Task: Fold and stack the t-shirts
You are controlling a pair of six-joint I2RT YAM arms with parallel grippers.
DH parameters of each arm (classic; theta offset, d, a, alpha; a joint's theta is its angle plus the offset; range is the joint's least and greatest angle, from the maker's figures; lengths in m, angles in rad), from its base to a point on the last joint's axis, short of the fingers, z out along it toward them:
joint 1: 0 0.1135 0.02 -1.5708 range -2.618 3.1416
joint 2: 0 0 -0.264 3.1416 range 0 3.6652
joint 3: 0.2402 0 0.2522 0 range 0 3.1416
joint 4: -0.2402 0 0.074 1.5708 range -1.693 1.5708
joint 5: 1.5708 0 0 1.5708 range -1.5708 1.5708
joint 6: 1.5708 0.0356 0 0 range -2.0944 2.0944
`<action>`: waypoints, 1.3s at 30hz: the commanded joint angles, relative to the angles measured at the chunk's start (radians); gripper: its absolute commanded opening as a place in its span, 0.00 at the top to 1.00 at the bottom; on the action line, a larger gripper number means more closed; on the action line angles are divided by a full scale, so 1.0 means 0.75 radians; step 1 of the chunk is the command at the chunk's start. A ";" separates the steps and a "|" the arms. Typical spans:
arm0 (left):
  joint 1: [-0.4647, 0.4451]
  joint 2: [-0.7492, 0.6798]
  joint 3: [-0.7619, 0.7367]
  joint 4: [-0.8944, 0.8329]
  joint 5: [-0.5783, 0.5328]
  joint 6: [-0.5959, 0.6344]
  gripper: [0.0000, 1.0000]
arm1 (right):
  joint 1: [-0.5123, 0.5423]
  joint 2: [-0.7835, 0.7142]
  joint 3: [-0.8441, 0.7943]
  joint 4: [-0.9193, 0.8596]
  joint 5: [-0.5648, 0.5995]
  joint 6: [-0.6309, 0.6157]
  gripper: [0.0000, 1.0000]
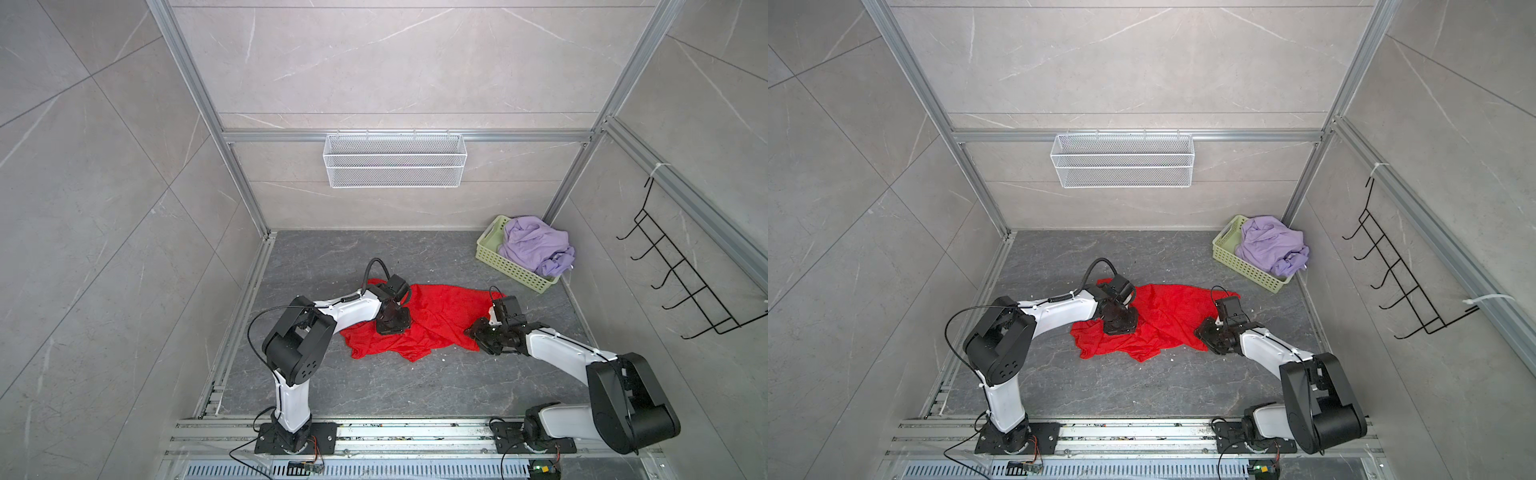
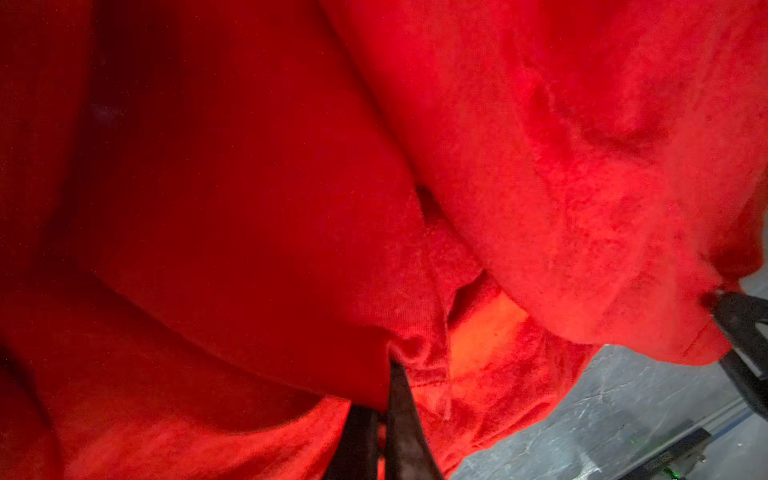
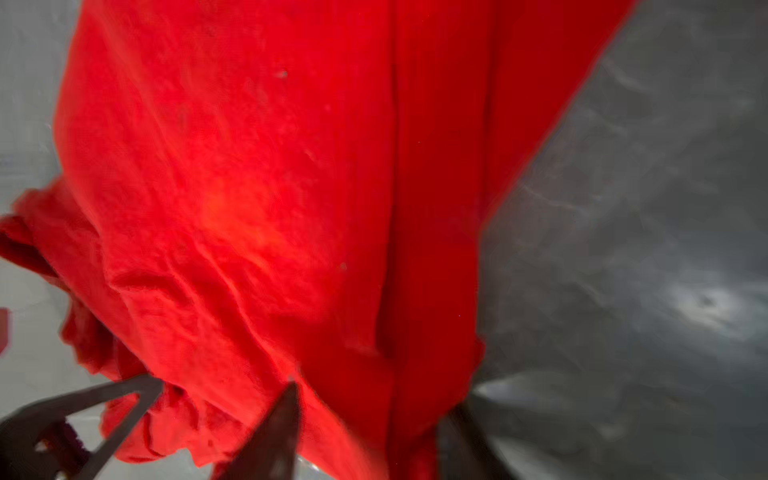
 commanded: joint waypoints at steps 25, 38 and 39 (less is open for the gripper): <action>0.324 -1.261 0.441 -0.417 -0.645 0.358 1.00 | 0.035 -0.506 1.092 -0.729 -0.051 -0.180 0.97; 0.322 -1.097 1.293 -0.447 -0.798 0.845 1.00 | 0.036 -0.558 1.435 -0.715 -0.184 -0.169 0.96; 0.324 -1.060 1.364 -0.436 -0.796 0.892 1.00 | 0.037 -0.547 1.429 -0.650 -0.209 -0.137 0.96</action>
